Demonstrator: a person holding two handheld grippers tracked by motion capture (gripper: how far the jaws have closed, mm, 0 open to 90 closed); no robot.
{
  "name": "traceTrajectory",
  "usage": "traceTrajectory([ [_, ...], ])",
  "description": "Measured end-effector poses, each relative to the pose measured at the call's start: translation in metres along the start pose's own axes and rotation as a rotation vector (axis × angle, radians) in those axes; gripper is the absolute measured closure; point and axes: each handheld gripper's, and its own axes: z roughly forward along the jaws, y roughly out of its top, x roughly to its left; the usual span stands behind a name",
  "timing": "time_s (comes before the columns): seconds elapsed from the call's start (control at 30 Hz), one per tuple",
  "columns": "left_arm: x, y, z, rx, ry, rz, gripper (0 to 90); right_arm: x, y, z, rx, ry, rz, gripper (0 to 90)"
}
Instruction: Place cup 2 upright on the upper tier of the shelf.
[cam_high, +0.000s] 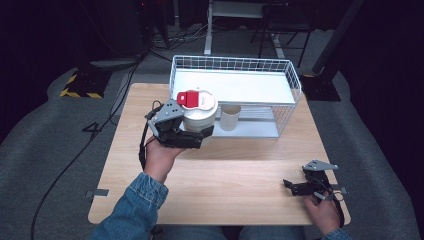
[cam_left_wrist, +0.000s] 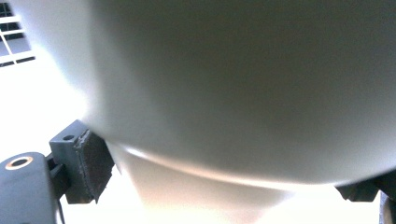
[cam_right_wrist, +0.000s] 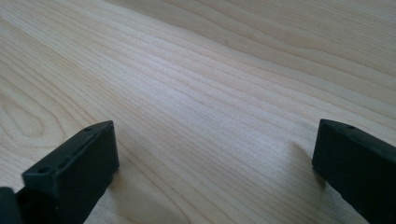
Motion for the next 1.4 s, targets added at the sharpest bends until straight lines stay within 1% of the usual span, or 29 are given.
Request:
traceTrajectory([
  [0.03,0.0,0.0,0.0,0.0,0.0,0.0,10.9,0.0,0.0,0.0,0.0,0.0,0.0,0.6],
  [0.07,0.002,0.005,0.002,0.007,0.002,0.004,10.9,0.0,0.0,0.0,0.001,0.0,0.001,0.6],
  [0.1,0.002,0.005,0.002,0.007,0.002,0.004,10.9,0.0,0.0,0.0,0.001,0.0,0.001,0.6],
  [0.2,0.005,0.013,0.006,0.0,0.002,0.003,10.9,0.0,0.0,0.0,0.0,0.0,0.001,0.6],
  [0.3,0.007,0.017,0.008,-0.004,-0.002,0.004,10.9,0.0,0.0,0.0,0.0,0.0,0.001,0.6],
  [0.57,0.02,0.039,0.023,-0.022,-0.012,0.002,10.9,0.0,0.0,0.0,0.0,0.0,0.001,0.6],
  [0.63,0.021,0.04,0.025,-0.023,-0.009,0.002,11.0,0.0,0.0,0.0,0.001,0.0,0.002,0.6],
  [0.67,0.026,0.045,0.029,-0.024,-0.004,0.004,10.9,0.0,0.0,0.0,0.001,0.0,0.003,0.6],
  [0.7,0.026,0.045,0.029,-0.024,-0.004,0.004,10.9,0.0,0.0,0.0,0.001,0.0,0.003,0.6],
  [0.73,0.03,0.049,0.034,-0.023,0.006,0.001,11.0,0.0,0.0,0.0,0.001,0.0,0.003,0.6],
  [0.77,0.03,0.049,0.034,-0.023,0.006,0.001,10.9,0.0,0.0,0.0,0.001,0.0,0.003,0.6],
  [0.8,0.035,0.052,0.038,-0.025,0.017,-0.006,11.0,0.0,0.0,0.0,0.001,0.0,0.003,0.6],
  [0.87,0.04,0.055,0.043,-0.029,0.026,-0.014,11.0,0.0,0.0,0.0,0.001,0.0,0.003,0.6],
  [1.0,0.049,0.06,0.053,-0.027,0.05,-0.018,11.0,0.0,0.0,0.0,0.001,0.0,0.003,0.6],
  [1.1,0.052,0.062,0.057,-0.034,0.058,-0.023,11.0,0.0,0.0,0.0,0.001,-0.001,0.002,0.6],
  [1.17,0.056,0.066,0.062,-0.043,0.066,-0.025,11.0,0.0,0.0,0.0,0.001,0.0,0.003,0.6],
  [1.33,0.061,0.075,0.073,-0.05,0.081,-0.022,11.0,0.0,0.0,0.0,0.001,-0.001,0.003,0.6],
  [1.4,0.064,0.078,0.078,-0.047,0.087,-0.027,11.0,0.0,0.0,0.0,0.001,0.0,0.003,0.6],
])
